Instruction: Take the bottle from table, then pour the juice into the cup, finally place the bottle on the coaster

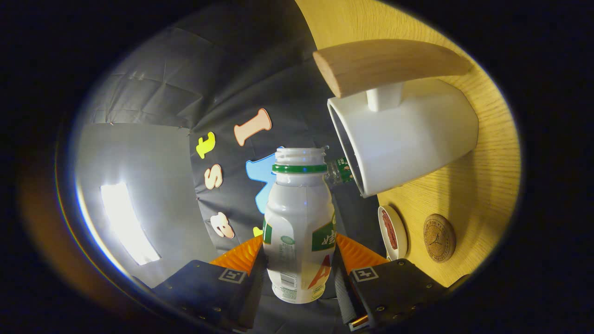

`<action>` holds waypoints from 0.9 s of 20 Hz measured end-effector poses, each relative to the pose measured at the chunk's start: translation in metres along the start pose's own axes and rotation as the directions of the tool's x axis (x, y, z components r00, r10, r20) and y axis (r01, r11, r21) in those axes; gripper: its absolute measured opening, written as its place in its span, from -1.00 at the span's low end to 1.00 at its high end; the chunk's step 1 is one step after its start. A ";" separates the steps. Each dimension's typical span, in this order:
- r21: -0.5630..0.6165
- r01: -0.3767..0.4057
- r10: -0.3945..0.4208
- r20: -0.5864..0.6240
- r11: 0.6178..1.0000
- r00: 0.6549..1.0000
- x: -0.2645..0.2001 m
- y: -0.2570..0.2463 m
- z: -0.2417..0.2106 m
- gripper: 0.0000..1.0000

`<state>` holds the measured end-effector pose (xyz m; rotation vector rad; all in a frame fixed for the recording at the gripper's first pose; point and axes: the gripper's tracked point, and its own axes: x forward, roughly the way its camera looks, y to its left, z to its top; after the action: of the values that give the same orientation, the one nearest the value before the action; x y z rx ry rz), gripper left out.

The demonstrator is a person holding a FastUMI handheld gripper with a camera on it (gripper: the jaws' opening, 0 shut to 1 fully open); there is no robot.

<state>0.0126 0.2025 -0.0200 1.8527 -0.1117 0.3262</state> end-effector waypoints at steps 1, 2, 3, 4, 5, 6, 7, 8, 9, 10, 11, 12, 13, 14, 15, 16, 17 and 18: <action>-0.002 0.000 0.000 0.000 1.000 1.000 0.000 -0.001 0.000 0.35; -0.007 0.001 -0.001 0.000 1.000 1.000 0.003 0.000 0.000 0.35; -0.014 0.001 -0.001 -0.001 1.000 1.000 0.003 0.000 0.000 0.35; -0.022 0.002 -0.002 0.001 1.000 1.000 0.003 0.000 0.001 0.35; -0.026 0.001 -0.001 0.002 1.000 1.000 0.004 0.000 0.003 0.35; -0.025 -0.001 0.001 0.003 1.000 1.000 0.001 0.001 0.005 0.35; -0.025 -0.002 0.002 0.004 1.000 1.000 0.000 0.000 0.007 0.35; -0.029 -0.001 0.001 0.004 1.000 1.000 0.002 0.001 0.006 0.35; -0.034 0.002 -0.002 0.003 0.999 1.000 0.001 -0.001 0.005 0.35; -0.040 0.005 -0.005 -0.001 0.999 1.000 0.002 -0.002 0.005 0.35; -0.048 0.009 -0.009 -0.003 0.999 1.000 0.003 -0.004 0.004 0.35; -0.075 0.027 -0.028 -0.009 0.997 1.000 0.003 -0.008 0.003 0.35; -0.121 0.051 -0.053 -0.011 0.991 0.999 0.005 -0.015 0.002 0.35; -0.162 0.068 -0.071 -0.015 0.984 0.997 0.008 -0.016 0.002 0.35; -0.188 0.074 -0.079 -0.022 0.979 0.997 0.007 -0.017 0.001 0.35; -0.207 0.080 -0.088 -0.029 0.975 0.996 0.007 -0.015 0.001 0.35; -0.228 0.091 -0.101 -0.032 0.969 0.994 0.006 -0.017 0.000 0.35; -0.248 0.104 -0.116 -0.031 0.963 0.993 0.007 -0.019 -0.001 0.35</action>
<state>0.0233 0.2095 -0.0351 1.5973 -0.0165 0.2644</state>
